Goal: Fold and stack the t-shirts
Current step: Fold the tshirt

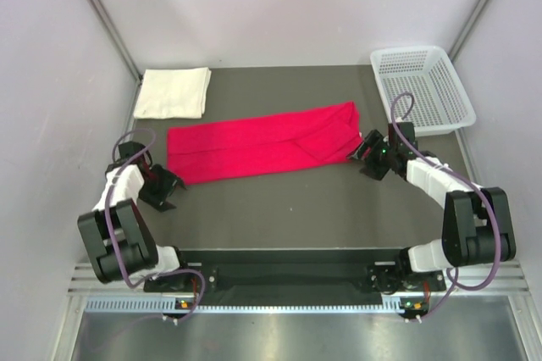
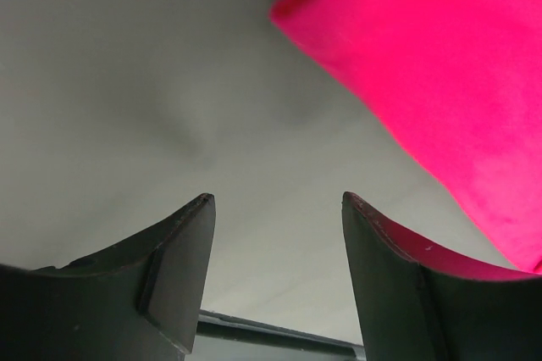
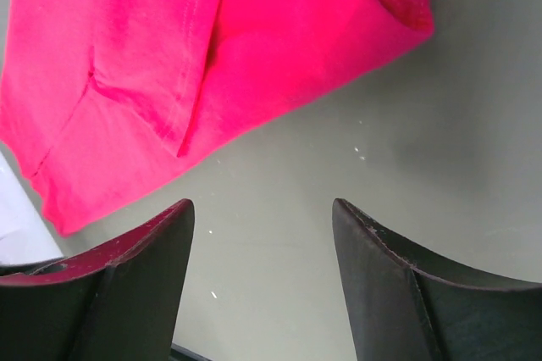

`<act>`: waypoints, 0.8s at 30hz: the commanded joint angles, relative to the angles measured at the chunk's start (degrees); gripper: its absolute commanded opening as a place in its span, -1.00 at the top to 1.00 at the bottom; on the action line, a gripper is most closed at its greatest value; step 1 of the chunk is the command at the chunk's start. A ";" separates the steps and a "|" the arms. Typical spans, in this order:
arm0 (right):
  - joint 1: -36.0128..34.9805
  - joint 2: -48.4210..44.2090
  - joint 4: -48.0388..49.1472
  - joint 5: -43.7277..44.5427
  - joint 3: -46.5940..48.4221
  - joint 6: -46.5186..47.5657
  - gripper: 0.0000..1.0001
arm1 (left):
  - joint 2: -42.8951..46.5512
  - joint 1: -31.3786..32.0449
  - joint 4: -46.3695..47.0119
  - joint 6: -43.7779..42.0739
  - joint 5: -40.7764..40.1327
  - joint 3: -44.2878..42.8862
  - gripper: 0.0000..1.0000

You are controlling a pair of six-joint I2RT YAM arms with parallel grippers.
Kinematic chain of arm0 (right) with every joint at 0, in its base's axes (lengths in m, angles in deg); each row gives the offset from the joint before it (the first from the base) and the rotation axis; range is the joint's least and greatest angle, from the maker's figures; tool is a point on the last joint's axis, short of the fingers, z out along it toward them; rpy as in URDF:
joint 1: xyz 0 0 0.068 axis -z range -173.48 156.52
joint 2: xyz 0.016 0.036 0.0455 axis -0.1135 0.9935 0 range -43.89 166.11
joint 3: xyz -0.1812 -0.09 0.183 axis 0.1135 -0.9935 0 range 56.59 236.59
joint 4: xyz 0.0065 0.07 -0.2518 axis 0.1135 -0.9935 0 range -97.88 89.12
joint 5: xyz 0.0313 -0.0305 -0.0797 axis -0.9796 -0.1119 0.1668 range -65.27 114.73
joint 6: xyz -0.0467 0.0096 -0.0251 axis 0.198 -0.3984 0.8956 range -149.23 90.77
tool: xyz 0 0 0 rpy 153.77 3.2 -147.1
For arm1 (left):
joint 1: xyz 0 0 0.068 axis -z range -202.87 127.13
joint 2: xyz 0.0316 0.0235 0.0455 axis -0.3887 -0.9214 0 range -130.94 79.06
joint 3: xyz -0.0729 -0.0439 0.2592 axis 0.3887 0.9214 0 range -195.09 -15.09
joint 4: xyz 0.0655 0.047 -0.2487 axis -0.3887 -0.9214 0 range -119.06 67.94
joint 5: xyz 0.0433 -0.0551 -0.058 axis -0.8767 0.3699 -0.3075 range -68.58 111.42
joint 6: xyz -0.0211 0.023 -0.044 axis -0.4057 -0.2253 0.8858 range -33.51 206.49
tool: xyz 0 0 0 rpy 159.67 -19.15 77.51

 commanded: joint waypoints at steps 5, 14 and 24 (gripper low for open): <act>1.84 2.35 11.65 -2.22 -2.66 -3.43 -0.34 | -5.31 -5.30 7.93 -1.74 2.97 0.48 -0.33; 4.39 7.27 17.89 -4.77 -4.25 -5.02 -0.38 | -10.84 -7.15 15.31 -1.75 8.15 0.21 -0.35; 4.83 12.63 18.86 -3.02 -0.03 -4.14 -0.23 | -16.12 -7.68 16.90 0.28 6.84 -1.90 -0.25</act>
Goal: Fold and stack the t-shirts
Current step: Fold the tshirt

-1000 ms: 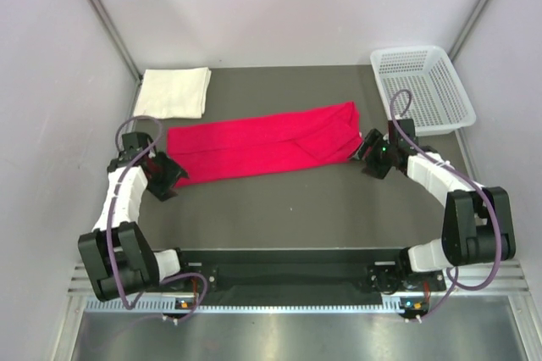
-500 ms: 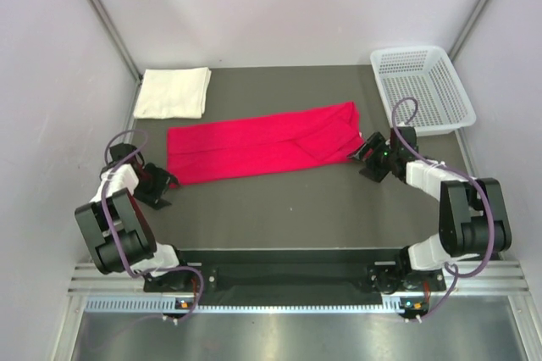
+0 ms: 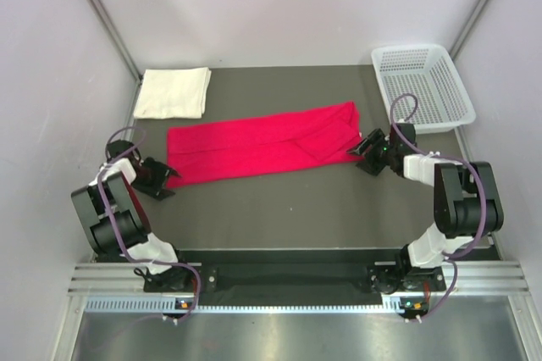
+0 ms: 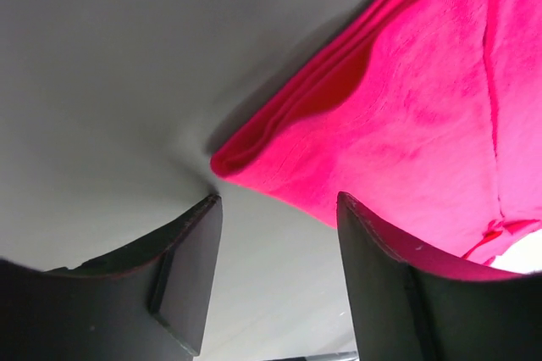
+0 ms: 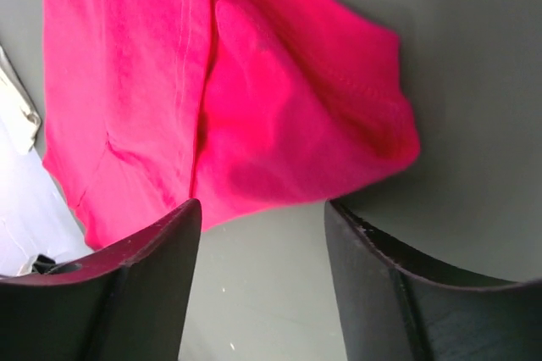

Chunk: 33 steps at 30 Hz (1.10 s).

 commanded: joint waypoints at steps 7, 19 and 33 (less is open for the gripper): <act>-0.68 2.61 1.73 4.45 4.48 1.02 -0.03 | -4.20 -0.68 2.63 0.04 -2.63 0.27 0.29; -7.71 3.57 1.99 13.50 5.89 -0.92 0.47 | -3.85 -0.68 -0.89 -0.85 -5.09 2.20 1.00; -9.03 14.46 -0.29 20.27 24.33 13.13 0.81 | 5.72 2.81 -2.82 5.39 -3.94 12.57 1.00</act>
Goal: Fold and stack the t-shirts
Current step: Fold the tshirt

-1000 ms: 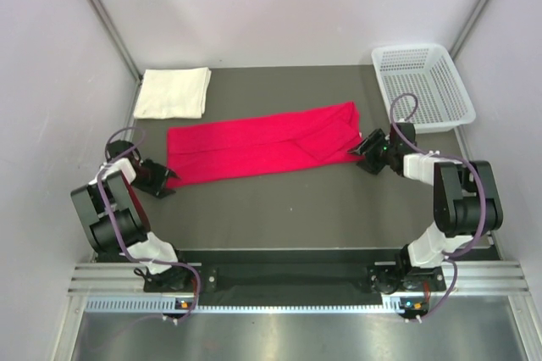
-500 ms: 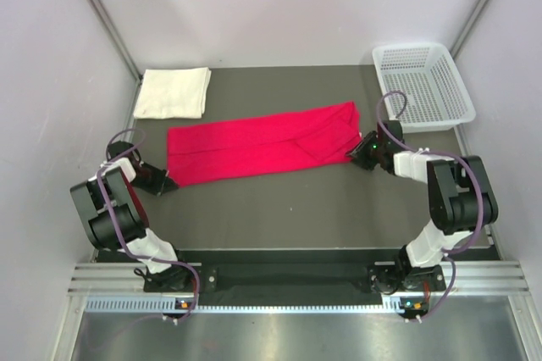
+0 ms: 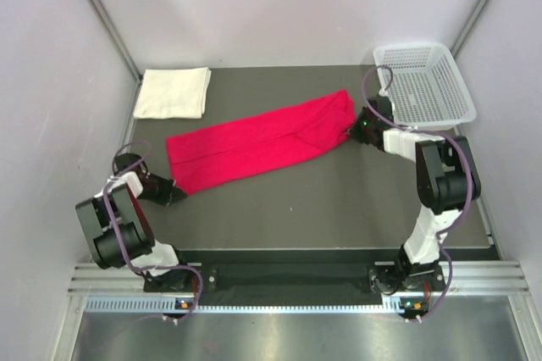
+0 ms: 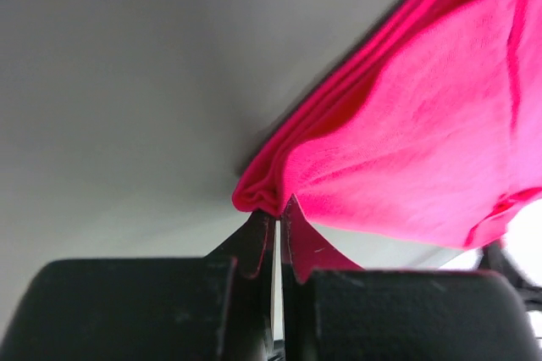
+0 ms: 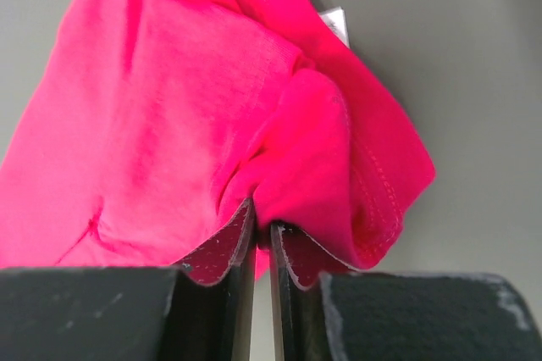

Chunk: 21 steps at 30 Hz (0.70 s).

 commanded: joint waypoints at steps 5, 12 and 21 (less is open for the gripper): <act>-0.81 8.61 1.13 5.29 13.21 8.22 0.80 | 11.70 12.86 -10.88 5.03 -9.57 5.74 1.00; -0.90 17.93 1.83 3.36 25.68 10.16 0.79 | 24.29 34.68 -15.81 17.70 -14.85 8.72 1.00; -1.34 29.71 2.97 -1.82 39.21 6.12 0.79 | 24.67 62.44 -13.01 27.55 -18.53 9.18 1.00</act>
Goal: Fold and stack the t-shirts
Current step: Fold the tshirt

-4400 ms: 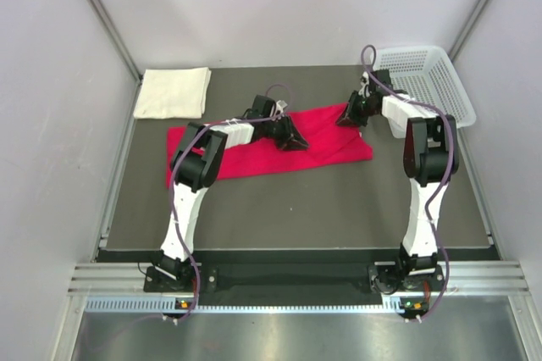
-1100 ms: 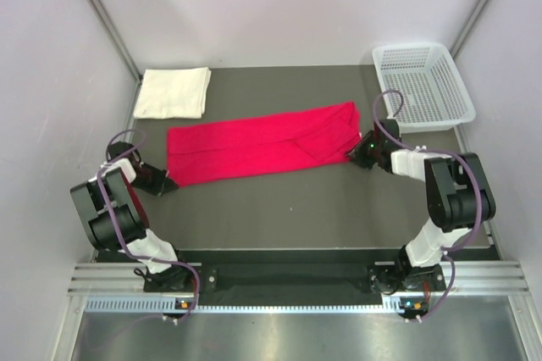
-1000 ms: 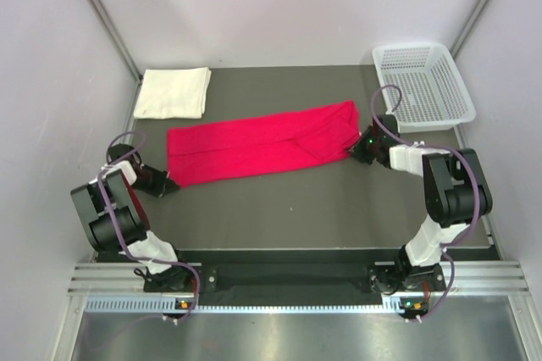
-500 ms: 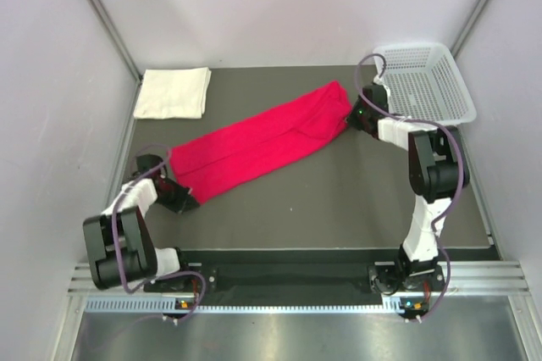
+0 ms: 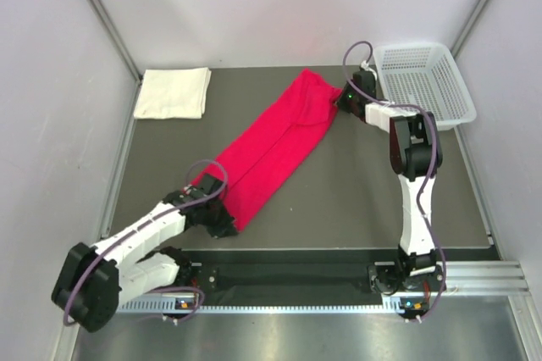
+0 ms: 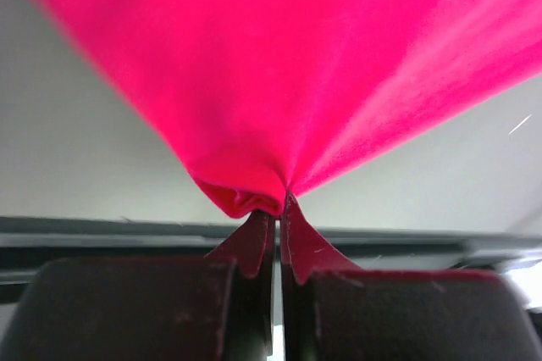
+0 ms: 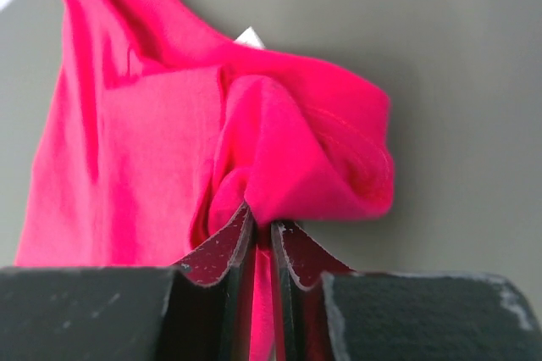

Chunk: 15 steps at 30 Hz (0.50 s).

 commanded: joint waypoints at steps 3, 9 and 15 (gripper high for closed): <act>-1.45 6.89 2.12 -2.82 11.22 -2.92 0.78 | -10.31 17.67 5.23 5.90 -3.09 -5.18 1.00; -1.89 14.89 0.19 -4.40 25.71 -3.27 0.78 | -32.64 31.13 7.25 -1.39 -2.13 -21.52 1.00; -1.45 21.05 -2.19 -5.10 37.17 -3.71 0.78 | -40.66 33.60 16.36 -4.56 1.47 -29.44 1.00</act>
